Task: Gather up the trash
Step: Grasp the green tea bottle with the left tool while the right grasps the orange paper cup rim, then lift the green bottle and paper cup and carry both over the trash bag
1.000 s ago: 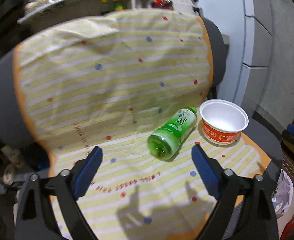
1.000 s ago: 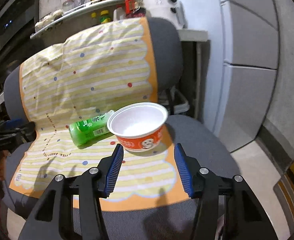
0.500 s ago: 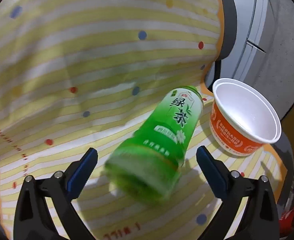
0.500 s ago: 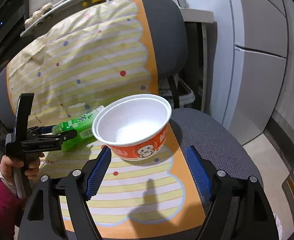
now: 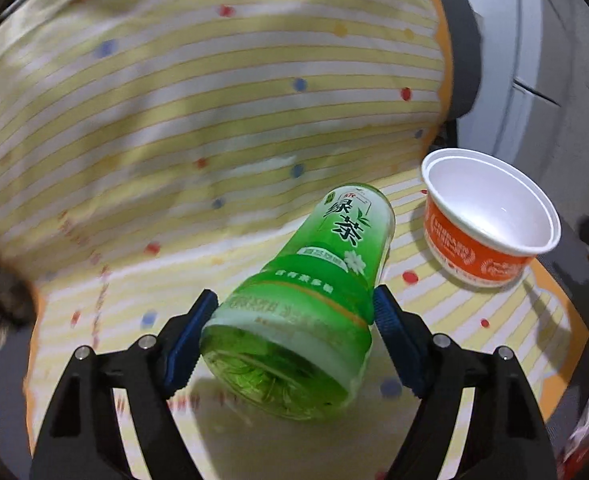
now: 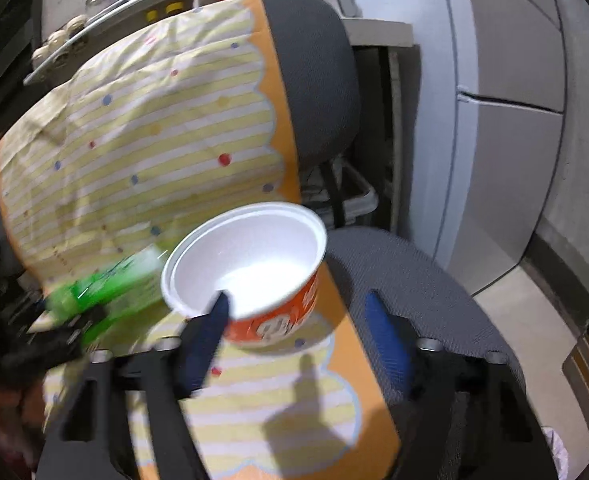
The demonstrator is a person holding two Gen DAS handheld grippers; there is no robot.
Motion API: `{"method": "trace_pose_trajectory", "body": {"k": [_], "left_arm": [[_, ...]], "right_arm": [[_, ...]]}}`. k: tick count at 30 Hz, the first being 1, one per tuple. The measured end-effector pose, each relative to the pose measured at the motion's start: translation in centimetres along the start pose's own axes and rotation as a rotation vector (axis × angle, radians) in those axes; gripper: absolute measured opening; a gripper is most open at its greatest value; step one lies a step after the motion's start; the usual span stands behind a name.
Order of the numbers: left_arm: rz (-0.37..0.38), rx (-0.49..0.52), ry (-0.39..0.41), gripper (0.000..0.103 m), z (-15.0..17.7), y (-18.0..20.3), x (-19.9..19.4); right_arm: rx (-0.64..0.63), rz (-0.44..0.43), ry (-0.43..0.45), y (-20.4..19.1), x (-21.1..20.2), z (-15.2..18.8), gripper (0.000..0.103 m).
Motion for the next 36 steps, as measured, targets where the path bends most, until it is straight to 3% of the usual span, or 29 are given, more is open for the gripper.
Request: {"method": "trace_pose_trajectory", "body": {"k": [1,7,10,14,22,27,31,34,36], "left_arm": [[-0.002,-0.017,0.008,0.077,0.4,-0.1,-0.5],[0.007,-0.063,0.038,0.077,2.9,0.9,-3.1],[-0.003,-0.050,0.034,0.077,3.5,1.7,-3.3],[-0.001,-0.046,0.017,0.077,4.5,2.7,-3.7],[0.009,-0.055,0.027,0.077,8.0,5.0,-6.4],[0.016,-0.057,0.037,0.077,9.8,6.3,-7.9],[0.030,-0.053,0.035,0.077,10.5,7.4,-8.6],[0.056,-0.034,0.040,0.088,10.3,8.2,-8.6],[0.076,-0.013,0.036,0.088,9.9,8.9,-8.3]], "right_arm": [[0.008,-0.001,-0.004,0.0,0.4,-0.3,0.052],[0.091,0.012,-0.107,0.0,5.0,-1.4,0.051],[0.139,-0.033,-0.152,0.6,5.2,-0.7,0.022],[0.152,-0.046,-0.126,2.0,2.0,0.5,0.008],[0.181,-0.071,-0.113,6.2,-6.7,5.1,0.005],[0.242,-0.117,-0.132,8.4,-9.9,7.7,0.005],[0.257,-0.135,-0.133,9.0,-10.9,8.6,0.005],[0.259,-0.128,-0.138,9.1,-10.3,8.4,0.005],[0.265,-0.113,-0.142,9.2,-9.6,8.0,0.006]]}}
Point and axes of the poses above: each gripper's, at about its wrist camera, not at the fingertips, and x roughly the way its jaws point, y to its right, z to its underside, the point moved 3 cm from there along x, roughly the way its jaws point, and after that the axes turned 12 degrees about z, right-handed, at the moved point
